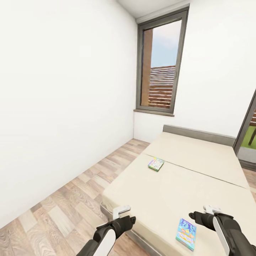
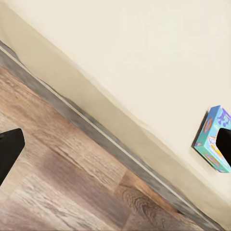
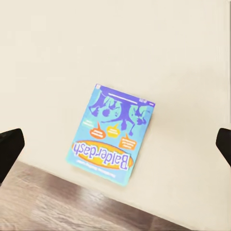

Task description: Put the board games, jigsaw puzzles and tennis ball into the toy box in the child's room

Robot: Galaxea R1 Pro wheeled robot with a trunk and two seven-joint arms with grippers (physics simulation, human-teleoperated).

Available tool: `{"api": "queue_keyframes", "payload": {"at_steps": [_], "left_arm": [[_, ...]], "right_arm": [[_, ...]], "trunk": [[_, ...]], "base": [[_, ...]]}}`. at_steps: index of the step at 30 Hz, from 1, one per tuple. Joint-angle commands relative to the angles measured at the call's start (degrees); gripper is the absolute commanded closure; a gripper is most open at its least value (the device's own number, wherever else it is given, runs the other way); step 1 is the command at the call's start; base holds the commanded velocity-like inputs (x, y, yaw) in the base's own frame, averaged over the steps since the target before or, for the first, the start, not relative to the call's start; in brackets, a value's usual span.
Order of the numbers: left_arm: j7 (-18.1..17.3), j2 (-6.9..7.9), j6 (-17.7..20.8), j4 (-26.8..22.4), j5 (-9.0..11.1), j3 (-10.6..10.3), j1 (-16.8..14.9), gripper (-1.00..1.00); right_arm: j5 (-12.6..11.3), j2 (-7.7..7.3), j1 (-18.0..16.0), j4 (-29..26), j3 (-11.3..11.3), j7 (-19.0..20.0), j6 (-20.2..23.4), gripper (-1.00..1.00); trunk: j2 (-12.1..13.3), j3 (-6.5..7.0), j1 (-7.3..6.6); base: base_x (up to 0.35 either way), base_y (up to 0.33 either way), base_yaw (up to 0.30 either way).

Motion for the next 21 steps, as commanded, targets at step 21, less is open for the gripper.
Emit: {"api": "queue_keyframes", "payload": {"at_steps": [21], "left_arm": [[0.6, -0.03, 0.1, -1.0, 0.9, -0.8, 0.1, -1.0]], "right_arm": [[-0.2, -0.74, -0.3, 0.1, -1.0, -0.2, 0.6, -1.0]], "trunk": [[0.0, -0.07, 0.01]], "base": [[0.082, -0.072, 0.0]]}}
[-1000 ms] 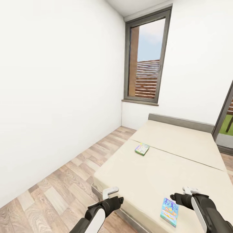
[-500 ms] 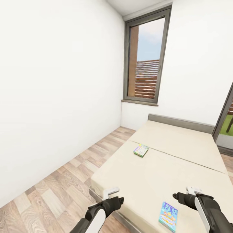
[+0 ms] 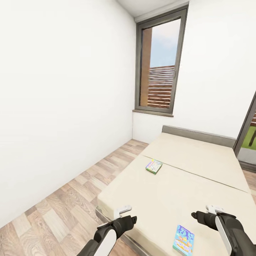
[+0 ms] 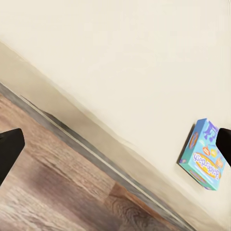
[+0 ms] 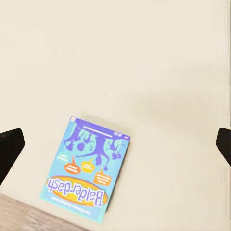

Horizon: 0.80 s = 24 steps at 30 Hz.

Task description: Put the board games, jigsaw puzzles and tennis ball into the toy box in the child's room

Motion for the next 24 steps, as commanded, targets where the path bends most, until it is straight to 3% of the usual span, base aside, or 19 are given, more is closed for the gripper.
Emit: {"api": "queue_keyframes", "payload": {"at_steps": [1, 10, 12, 24], "left_arm": [[0.5, 0.02, 0.1, -0.1, 0.6, -0.1, 0.0, -1.0], [0.6, 0.0, 0.1, -0.4, 0.8, 0.3, 0.0, -1.0], [0.6, -0.01, 0.2, -1.4, 2.8, 0.4, 0.0, -1.0], [0.8, 0.04, 0.6, -2.2, 4.2, 0.4, -0.1, -1.0]], "right_arm": [[-0.3, 0.0, 0.0, -0.1, -0.1, 0.1, 0.3, -1.0], [-0.3, -0.06, -0.1, 0.1, -0.1, -0.1, 0.5, -1.0], [-0.3, -0.18, -0.9, 1.5, -0.2, 0.0, 2.4, -1.0], [-0.3, -0.22, -3.3, 5.1, -0.2, 0.0, 3.7, -1.0]], "trunk": [[0.0, -0.07, 0.0], [0.0, -0.42, 0.0], [0.0, -0.59, 0.0], [0.0, -1.68, 0.0]], "base": [[0.008, -0.007, 0.0], [0.003, -0.002, 0.0], [0.0, 0.0, 0.0], [0.0, 0.0, 0.0]]}}
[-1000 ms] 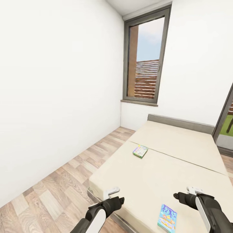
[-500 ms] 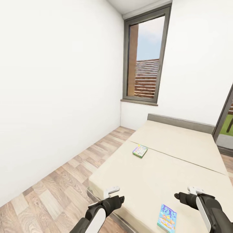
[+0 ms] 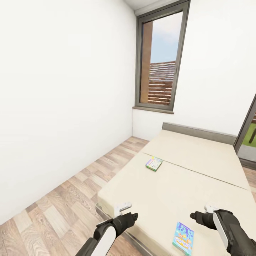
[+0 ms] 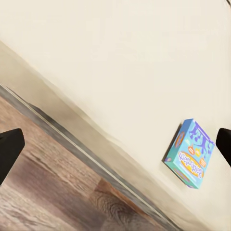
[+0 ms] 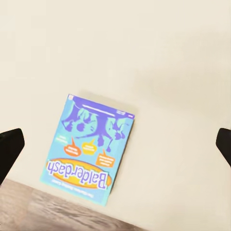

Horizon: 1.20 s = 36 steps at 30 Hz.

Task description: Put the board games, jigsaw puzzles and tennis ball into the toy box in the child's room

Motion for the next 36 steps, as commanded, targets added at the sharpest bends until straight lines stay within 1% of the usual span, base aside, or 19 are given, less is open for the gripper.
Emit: {"api": "queue_keyframes", "payload": {"at_steps": [1, 8, 17, 26, 36], "left_arm": [[0.5, 0.01, 0.1, -0.1, 0.6, -0.1, 0.0, -1.0], [0.5, 0.07, 0.0, -0.1, 1.0, 0.0, -0.1, -1.0], [0.4, 0.14, -0.1, 0.2, 1.1, 0.0, 0.0, -1.0], [0.3, 0.46, -0.3, 0.5, 1.0, 0.2, 0.0, -1.0], [0.3, 0.79, -0.4, 0.7, 1.0, 0.2, 0.0, -1.0]], "right_arm": [[-0.3, 0.0, 0.0, 0.0, -0.1, 0.0, 0.3, -1.0], [-0.3, -0.05, -0.8, 1.1, -0.1, 0.0, 0.4, -1.0], [-0.3, -0.16, -1.1, 1.5, -0.1, 0.0, 0.5, -1.0], [-0.3, -1.4, -1.2, 1.9, -0.1, 0.4, 0.5, -1.0], [-0.3, -2.05, -2.4, 3.7, 0.0, 0.5, 0.5, -1.0]], "trunk": [[0.0, -0.16, 0.0], [0.0, -0.81, 0.0], [0.0, -1.64, 0.0], [0.0, -2.48, 0.0], [0.0, -3.41, 0.0]], "base": [[0.0, 0.0, 0.0], [0.0, 0.0, 0.0], [0.0, 0.0, 0.0], [0.0, 0.0, 0.0], [0.0, 0.0, 0.0]]}}
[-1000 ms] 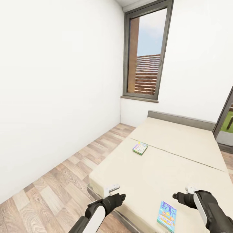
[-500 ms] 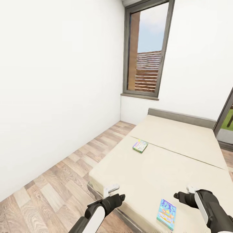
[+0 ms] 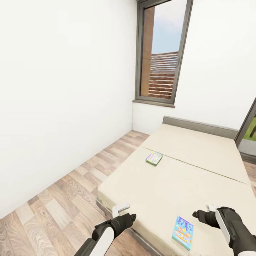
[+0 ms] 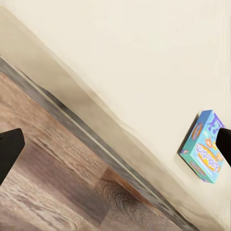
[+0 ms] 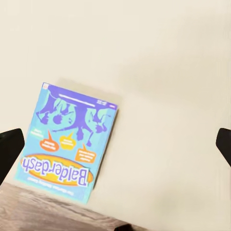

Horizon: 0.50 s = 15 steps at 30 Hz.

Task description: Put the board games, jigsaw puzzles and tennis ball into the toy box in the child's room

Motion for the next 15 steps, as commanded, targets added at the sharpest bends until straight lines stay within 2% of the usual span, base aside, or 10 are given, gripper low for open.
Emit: {"api": "queue_keyframes", "payload": {"at_steps": [1, 15], "left_arm": [[0.5, 0.04, 0.0, -0.1, 0.6, -0.1, 0.0, -1.0], [0.4, 0.11, 0.2, -0.1, 0.8, -0.5, 0.0, -1.0]], "right_arm": [[-0.3, -0.06, -0.4, 0.6, -0.1, 0.0, 0.3, -1.0], [-0.3, -1.38, -4.1, 7.5, -0.1, 0.0, -0.4, -1.0]], "trunk": [[0.0, -0.16, 0.0], [0.0, -1.43, 0.0]], "base": [[0.0, 0.0, 0.0], [0.0, 0.0, 0.0]]}}
